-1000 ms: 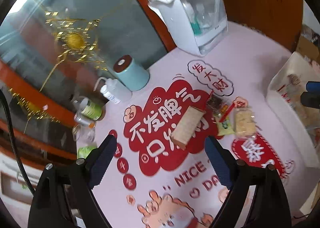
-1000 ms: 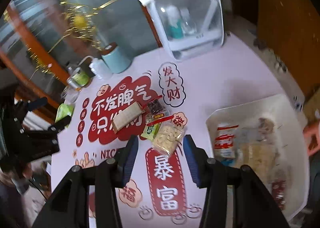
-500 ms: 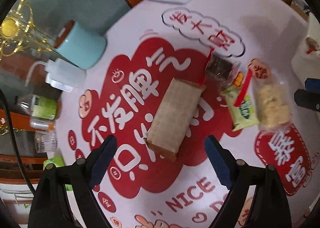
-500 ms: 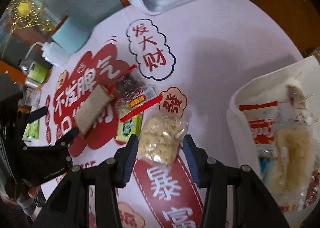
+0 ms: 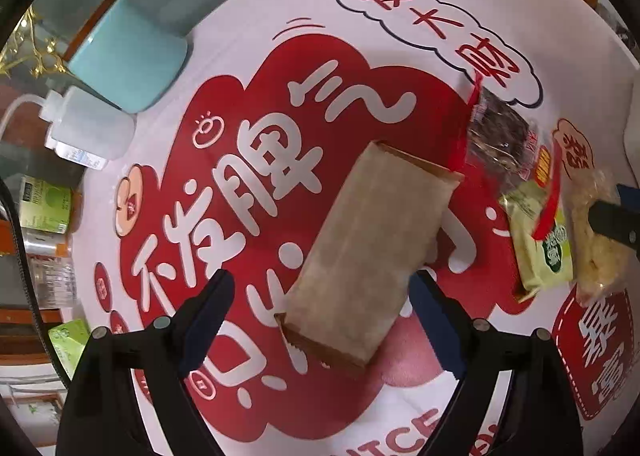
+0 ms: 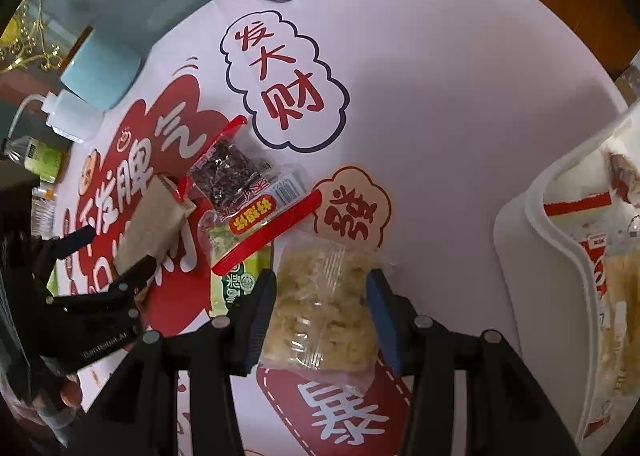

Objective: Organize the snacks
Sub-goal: 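Reach the right tool to the clear puffed-snack bag while the left tool reaches the tan bar, then close the right tool on the puffed-snack bag while the left tool grasps the tan bar, then lift the puffed-snack bag and tan bar and carry them over the white tray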

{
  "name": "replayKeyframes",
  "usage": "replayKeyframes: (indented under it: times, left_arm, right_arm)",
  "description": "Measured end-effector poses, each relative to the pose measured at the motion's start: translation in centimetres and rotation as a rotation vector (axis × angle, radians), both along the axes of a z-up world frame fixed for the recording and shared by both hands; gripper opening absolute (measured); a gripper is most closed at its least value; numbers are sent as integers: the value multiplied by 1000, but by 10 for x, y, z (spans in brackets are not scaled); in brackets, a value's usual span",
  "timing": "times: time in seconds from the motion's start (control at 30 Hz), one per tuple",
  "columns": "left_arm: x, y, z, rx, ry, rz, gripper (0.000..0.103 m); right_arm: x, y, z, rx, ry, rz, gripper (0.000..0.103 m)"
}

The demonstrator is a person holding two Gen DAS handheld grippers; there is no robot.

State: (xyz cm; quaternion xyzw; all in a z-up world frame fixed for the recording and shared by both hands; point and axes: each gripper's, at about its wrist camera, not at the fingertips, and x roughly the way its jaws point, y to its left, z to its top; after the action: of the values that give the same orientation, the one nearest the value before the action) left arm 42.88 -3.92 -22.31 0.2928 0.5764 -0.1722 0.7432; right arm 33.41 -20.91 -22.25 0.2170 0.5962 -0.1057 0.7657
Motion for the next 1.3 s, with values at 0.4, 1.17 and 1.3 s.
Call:
replayKeyframes:
  times: [0.4, 1.17, 1.3]
  left_arm:
    - [26, 16, -16, -76, 92, 39, 89]
    - [-34, 13, -18, -60, 79, -4, 59]
    - [-66, 23, -9, -99, 64, 6, 59]
  right_arm:
    - [3, 11, -4, -192, 77, 14, 57]
    - [-51, 15, -2, -160, 25, 80, 45]
    - [-74, 20, 8, -56, -50, 100, 44]
